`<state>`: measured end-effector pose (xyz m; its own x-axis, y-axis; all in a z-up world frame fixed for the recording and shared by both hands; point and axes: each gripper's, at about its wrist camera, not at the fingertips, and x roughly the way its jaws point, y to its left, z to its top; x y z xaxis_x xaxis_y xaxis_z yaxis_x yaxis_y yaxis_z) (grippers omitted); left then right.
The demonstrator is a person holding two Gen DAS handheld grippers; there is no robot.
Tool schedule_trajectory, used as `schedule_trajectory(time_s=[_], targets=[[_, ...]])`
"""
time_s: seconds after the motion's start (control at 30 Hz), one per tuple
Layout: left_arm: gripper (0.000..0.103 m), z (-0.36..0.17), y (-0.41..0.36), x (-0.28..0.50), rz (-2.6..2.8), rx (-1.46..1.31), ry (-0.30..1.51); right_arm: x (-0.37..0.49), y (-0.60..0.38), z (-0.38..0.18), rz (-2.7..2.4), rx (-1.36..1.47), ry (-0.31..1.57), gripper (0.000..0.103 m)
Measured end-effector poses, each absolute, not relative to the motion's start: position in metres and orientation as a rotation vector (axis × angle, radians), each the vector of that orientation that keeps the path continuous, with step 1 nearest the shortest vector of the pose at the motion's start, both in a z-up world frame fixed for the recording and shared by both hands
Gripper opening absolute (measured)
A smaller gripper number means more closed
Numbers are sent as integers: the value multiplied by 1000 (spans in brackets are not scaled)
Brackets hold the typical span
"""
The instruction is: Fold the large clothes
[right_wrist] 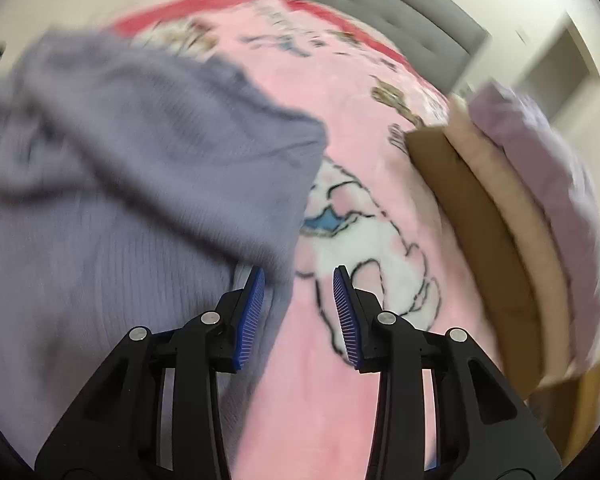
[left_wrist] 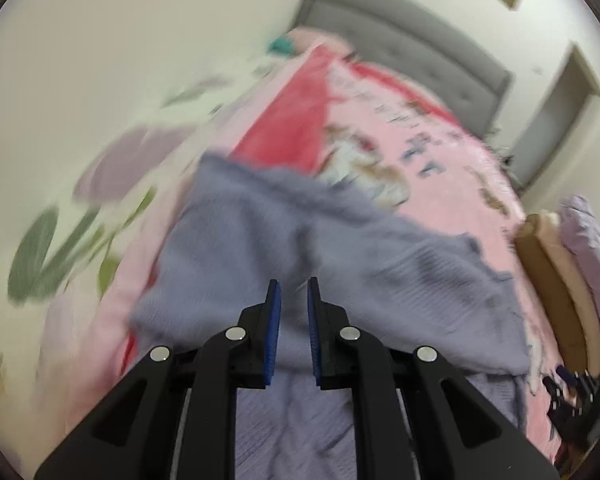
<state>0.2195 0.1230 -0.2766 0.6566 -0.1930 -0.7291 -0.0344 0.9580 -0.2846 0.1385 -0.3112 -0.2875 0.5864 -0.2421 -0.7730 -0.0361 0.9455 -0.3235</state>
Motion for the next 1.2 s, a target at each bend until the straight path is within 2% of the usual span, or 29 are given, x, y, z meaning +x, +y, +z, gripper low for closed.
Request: schedule_trajectory(time_s=[0.03,0.17,0.23,0.37,0.57,0.67,0.7,0.73,0.83,0.9,0.93,1.0,1.2], targets=[[21,-273,117,225,-129,-287,849,147,-314,-285,-130,-280,930,34],[21,-283,92,261,-208,-318,874,186,-308,-284,-74,-132,880,34],[21,-299,83,277,-188,-297,908,206,-297,-294,-48,-165,872,37],[21,-337,83,297,-147,-342,1035,233,-299,-337,-77,-212,1019,34],[21,-359,95,296,-170,-367,1063,227,-303,-368,-95,-273,1055,35],[21,-353,92,291,-171,-319,1042,232,-297,-367,-112,-306,1086,40],[21,-347,88,288,-159,-284,1030,233,-295,-360,-123,-301,1084,47],[21,-341,84,285,-150,-246,1028,232,-294,-351,-139,-286,1062,53],[21,-324,73,275,-167,-203,1015,214,-291,-315,-80,-194,907,59],[24,-314,68,264,-179,-205,991,201,-283,-300,-13,-142,865,60],[29,-311,64,258,-179,-206,980,196,-278,-297,17,-116,865,60],[33,-310,54,247,-179,-170,962,188,-267,-298,48,-94,874,62],[34,-335,45,242,-170,-149,1039,191,-256,-339,14,-93,1021,62]])
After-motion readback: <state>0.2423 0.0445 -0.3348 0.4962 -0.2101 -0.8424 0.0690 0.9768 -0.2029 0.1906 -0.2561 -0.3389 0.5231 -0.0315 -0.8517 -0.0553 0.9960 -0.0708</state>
